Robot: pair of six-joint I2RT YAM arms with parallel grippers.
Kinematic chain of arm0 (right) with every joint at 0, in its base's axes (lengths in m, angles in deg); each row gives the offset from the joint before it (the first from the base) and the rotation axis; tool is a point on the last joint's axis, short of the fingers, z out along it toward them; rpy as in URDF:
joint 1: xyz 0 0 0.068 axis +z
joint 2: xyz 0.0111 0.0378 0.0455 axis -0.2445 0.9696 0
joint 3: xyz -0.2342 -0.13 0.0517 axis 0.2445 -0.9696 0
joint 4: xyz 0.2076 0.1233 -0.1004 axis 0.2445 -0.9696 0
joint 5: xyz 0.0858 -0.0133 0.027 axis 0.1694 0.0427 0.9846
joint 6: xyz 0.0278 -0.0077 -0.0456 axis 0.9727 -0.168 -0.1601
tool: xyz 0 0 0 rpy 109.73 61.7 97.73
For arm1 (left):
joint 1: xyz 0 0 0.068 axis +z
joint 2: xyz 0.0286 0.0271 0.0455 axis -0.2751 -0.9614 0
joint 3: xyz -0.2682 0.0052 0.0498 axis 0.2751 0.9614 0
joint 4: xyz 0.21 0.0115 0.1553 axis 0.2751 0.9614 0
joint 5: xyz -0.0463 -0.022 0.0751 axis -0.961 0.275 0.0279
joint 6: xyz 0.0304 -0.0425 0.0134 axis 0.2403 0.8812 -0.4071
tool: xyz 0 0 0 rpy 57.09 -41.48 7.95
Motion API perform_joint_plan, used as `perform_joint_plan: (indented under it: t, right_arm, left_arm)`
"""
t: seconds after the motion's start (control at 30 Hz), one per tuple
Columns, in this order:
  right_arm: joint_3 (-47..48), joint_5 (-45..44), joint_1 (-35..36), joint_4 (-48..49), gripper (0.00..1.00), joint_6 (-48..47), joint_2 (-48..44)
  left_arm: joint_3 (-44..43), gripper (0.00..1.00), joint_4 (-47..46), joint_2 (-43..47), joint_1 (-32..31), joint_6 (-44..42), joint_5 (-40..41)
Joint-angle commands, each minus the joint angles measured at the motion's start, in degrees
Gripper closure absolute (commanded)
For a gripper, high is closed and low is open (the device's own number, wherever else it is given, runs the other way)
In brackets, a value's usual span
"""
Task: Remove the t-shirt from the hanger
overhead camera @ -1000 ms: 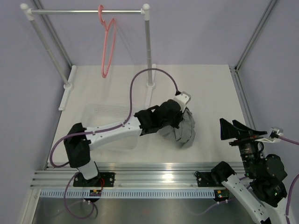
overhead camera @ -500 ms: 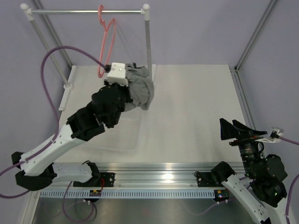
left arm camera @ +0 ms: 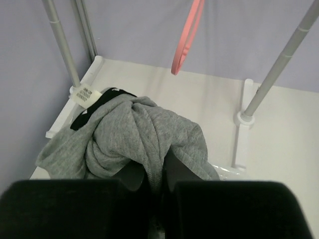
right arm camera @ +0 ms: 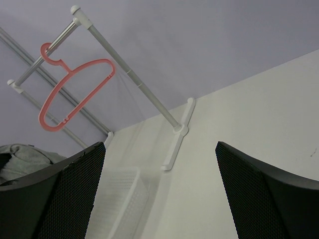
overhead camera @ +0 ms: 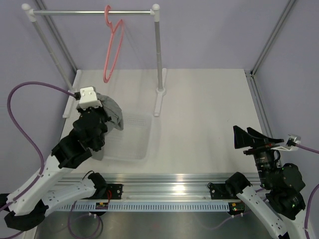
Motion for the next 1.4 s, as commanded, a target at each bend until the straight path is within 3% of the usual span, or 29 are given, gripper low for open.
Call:
perform_joint_plan:
  t: [0.0,0.13,0.23,0.43,0.6,0.73,0.77,0.83,0.9,1.13,1.27,1.37]
  right_arm:
    - [-0.47,0.11,0.42,1.74,0.01,-0.53,0.59]
    - [-0.21,0.73,0.42,1.74,0.01,-0.79,1.90]
    - [-0.12,0.73,0.42,1.65,0.00,-0.88,2.35]
    - [0.06,0.56,0.42,1.39,0.00,-1.06,1.21]
    - [0.15,0.55,0.42,1.30,0.00,-1.14,0.59]
    - [0.14,0.55,0.42,1.48,0.00,-0.88,1.90]
    - [0.23,0.64,0.42,1.56,0.00,-0.79,2.43]
    - [0.41,0.82,0.42,1.48,0.01,-0.79,3.83]
    - [0.58,0.12,0.42,1.39,0.00,-0.35,5.15]
    - [2.25,2.04,0.42,0.25,0.01,-0.18,10.51]
    - [4.45,7.57,0.50,-0.89,0.00,-0.44,18.50]
    - [5.77,10.82,0.42,-1.34,0.01,-0.79,26.32]
  left_arm:
    - [5.52,1.00,-10.39,0.59,4.20,3.08,-7.19]
    - [13.17,1.00,-21.30,0.33,6.58,3.33,-16.07]
    - [15.20,1.00,-23.16,-1.52,7.37,6.05,-16.18]
    - [19.77,1.00,-23.95,-5.57,9.83,11.23,-13.55]
    - [25.56,1.00,-20.79,-3.55,11.33,19.32,-4.69]
    - [27.24,1.00,-19.38,-4.51,12.03,21.61,-2.47]
    - [27.25,0.97,-18.07,-5.12,12.03,22.32,-2.12]
    - [27.16,0.38,-16.75,-6.79,12.21,24.78,-2.12]
    - [26.81,0.01,-14.29,-7.67,12.21,27.32,-2.20]
    - [23.04,0.01,-12.61,-2.15,12.21,24.53,-7.64]
    - [13.99,0.01,-11.04,-2.57,12.03,16.18,-22.84]
    - [11.69,0.01,-8.57,-5.38,12.03,16.52,-20.34]
